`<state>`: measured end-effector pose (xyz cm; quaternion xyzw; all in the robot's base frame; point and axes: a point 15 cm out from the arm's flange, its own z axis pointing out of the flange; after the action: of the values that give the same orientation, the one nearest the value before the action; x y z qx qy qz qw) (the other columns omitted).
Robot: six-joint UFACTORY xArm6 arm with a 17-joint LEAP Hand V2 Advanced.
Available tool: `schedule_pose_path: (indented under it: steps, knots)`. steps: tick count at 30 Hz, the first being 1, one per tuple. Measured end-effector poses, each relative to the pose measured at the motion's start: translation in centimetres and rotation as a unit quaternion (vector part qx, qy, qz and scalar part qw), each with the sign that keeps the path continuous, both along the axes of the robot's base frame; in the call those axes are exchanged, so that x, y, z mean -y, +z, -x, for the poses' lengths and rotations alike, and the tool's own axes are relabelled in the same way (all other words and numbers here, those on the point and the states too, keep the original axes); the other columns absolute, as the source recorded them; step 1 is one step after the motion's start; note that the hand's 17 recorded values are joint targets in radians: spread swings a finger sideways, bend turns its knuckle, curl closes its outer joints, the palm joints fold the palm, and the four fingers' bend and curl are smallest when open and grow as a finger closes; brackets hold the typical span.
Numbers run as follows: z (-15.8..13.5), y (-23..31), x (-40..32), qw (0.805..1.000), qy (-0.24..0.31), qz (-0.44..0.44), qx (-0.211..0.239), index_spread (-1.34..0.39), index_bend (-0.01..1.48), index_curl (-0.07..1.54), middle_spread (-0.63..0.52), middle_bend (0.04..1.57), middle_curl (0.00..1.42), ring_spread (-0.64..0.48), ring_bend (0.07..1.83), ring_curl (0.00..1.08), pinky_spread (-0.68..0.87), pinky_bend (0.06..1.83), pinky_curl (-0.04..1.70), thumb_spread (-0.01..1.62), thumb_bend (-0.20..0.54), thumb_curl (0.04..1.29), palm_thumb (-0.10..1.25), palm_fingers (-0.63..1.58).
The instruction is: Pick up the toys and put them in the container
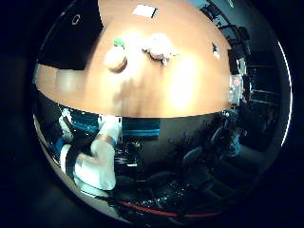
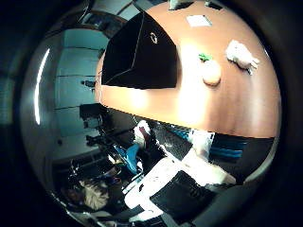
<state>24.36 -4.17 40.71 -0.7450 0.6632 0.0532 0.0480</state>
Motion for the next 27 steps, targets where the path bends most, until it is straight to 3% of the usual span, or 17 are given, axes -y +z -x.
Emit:
schedule_pose_path:
  steps: [10, 20, 27]
  knots:
    - [-3.5, 1.2, 3.8, 0.999, -0.022, 0.014, 0.042, -0.41, 0.18, 0.32, -0.05, 0.19, 0.31, 0.16, 0.20, 0.23, 0.42, 0.20, 0.30, 1.06, -0.023, 0.29, 0.57, 0.28]
    - [-6.8, 0.1, 8.7, 0.997, -0.053, 0.017, 0.043, -0.42, 0.18, 0.31, -0.06, 0.19, 0.30, 0.15, 0.21, 0.24, 0.42, 0.20, 0.30, 1.08, -0.023, 0.29, 0.58, 0.29]
    - [-10.7, -3.0, 12.4, 0.995, -0.080, 0.022, 0.052, -0.41, 0.16, 0.30, -0.06, 0.19, 0.31, 0.14, 0.24, 0.25, 0.41, 0.22, 0.30, 1.08, -0.023, 0.29, 0.58, 0.29]
